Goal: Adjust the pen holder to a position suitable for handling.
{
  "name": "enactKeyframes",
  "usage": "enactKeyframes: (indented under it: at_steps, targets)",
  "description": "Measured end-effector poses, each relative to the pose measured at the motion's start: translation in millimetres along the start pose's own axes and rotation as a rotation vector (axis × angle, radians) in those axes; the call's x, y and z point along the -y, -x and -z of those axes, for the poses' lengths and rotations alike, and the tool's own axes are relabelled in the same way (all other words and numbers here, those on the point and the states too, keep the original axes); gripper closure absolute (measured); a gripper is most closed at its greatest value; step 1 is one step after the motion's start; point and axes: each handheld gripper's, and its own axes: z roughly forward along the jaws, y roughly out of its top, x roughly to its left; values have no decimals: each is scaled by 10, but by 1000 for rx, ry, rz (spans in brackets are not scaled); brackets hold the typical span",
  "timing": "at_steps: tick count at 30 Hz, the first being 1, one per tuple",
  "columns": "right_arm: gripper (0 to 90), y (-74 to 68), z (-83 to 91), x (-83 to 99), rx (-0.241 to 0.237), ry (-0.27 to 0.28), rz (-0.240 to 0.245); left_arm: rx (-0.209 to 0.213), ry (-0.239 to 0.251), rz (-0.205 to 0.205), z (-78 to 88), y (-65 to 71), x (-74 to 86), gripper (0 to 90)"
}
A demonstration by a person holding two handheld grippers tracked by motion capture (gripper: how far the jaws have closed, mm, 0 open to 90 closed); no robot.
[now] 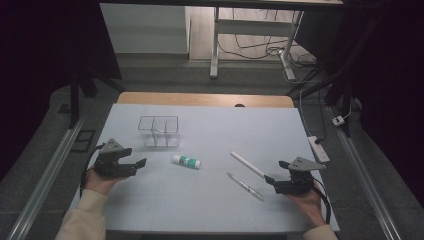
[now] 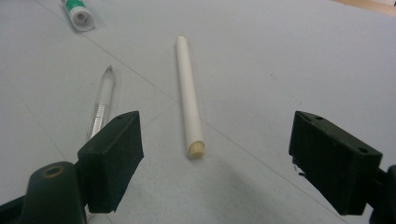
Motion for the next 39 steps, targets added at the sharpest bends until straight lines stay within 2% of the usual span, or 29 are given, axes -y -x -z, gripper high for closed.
enactKeyframes:
  at_steps: [3,14,17,25,30,31,32,34,35,36,39]
  targets:
    - [170,1,4,0,-1,-1,-2,-24,1,22,25,-67,-57,284]
    - [170,5,-19,8,3,-14,3,-60,-1,42,61,-273,-164,315]
    - [171,10,-12,8,6,-11,-2,-64,4,53,70,-349,-199,344]
    - [174,4,-3,7,12,-10,-8,-79,5,58,47,-452,-234,424]
    - [178,9,-7,7,13,-11,-12,-95,-3,65,9,-533,-235,563]
    - [178,9,-7,7,13,-11,-12,-97,-3,67,-4,-545,-236,563]
    - [179,8,-3,6,18,-12,-11,-98,-5,67,-18,-555,-238,633]
    - [179,8,-3,6,17,-12,-10,-98,-10,69,-52,-566,-243,698]
    - [179,6,-3,7,14,-12,-8,-96,-15,68,-72,-568,-248,698]
    - [179,1,-3,6,15,-10,-7,-98,-19,61,-106,-571,-263,773]
    - [180,2,-7,8,14,-12,-5,-94,-31,52,-163,-590,-299,870]
